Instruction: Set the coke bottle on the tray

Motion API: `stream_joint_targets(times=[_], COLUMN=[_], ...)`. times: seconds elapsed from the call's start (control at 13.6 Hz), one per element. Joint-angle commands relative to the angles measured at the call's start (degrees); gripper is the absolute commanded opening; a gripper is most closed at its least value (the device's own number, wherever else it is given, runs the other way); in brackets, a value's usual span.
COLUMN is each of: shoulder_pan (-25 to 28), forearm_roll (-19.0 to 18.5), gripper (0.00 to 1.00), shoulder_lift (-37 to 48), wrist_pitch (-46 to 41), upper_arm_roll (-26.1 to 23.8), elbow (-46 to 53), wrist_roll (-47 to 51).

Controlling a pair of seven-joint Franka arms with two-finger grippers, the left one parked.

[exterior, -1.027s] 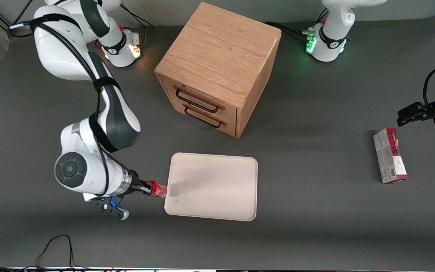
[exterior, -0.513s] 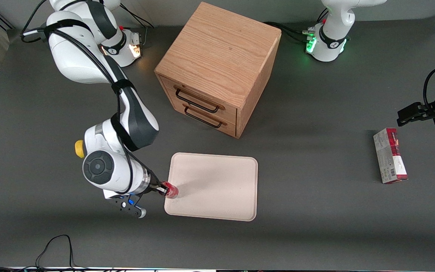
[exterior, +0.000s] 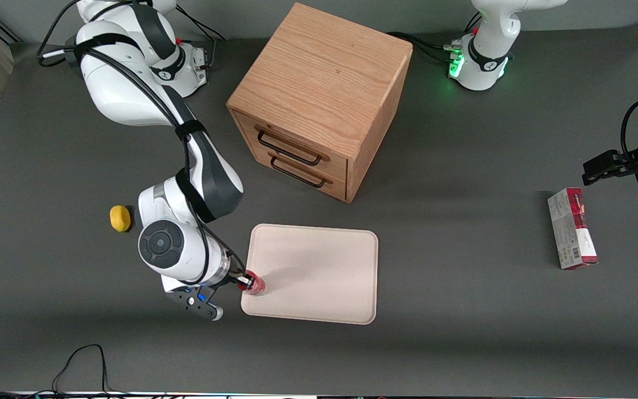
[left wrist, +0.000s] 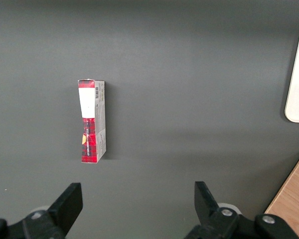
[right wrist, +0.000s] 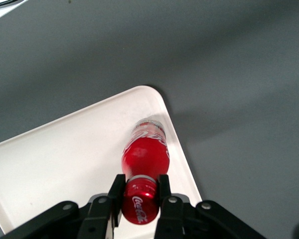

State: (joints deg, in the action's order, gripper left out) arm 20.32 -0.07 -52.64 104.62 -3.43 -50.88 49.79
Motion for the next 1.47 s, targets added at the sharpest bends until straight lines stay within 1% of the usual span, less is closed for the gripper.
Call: stream_joint_targets(times=[0.0, 0.07, 0.15, 0.81, 1.03, 1.17, 1.25, 1.39], shoulder_pan=[0.5, 0.6, 0.9, 0.9, 0.3, -1.3, -2.8, -6.7], forearm_roll=[-1.3, -2.1, -2.7, -2.8, -2.5, -2.1, -1.7, 2.5], gripper=[0.40, 0.97, 1.00, 1.00, 1.00, 1.00, 1.00, 1.00], shoulder_lift=[-0.9, -0.9, -0.9, -0.7, 0.7, 3.1, 5.2, 11.5], wrist_pitch=[0.2, 0.6, 0.8, 0.8, -0.3, -5.4, -8.9, -12.7], upper_arm_roll=[0.2, 0.1, 0.1, 0.1, 0.1, 0.1, -0.3, 0.0], elbow=[2.3, 2.2, 2.1, 2.1, 2.1, 1.6, 0.4, -5.2], wrist_roll=[2.1, 2.0, 2.1, 2.2, 1.9, -1.2, -5.6, -13.6])
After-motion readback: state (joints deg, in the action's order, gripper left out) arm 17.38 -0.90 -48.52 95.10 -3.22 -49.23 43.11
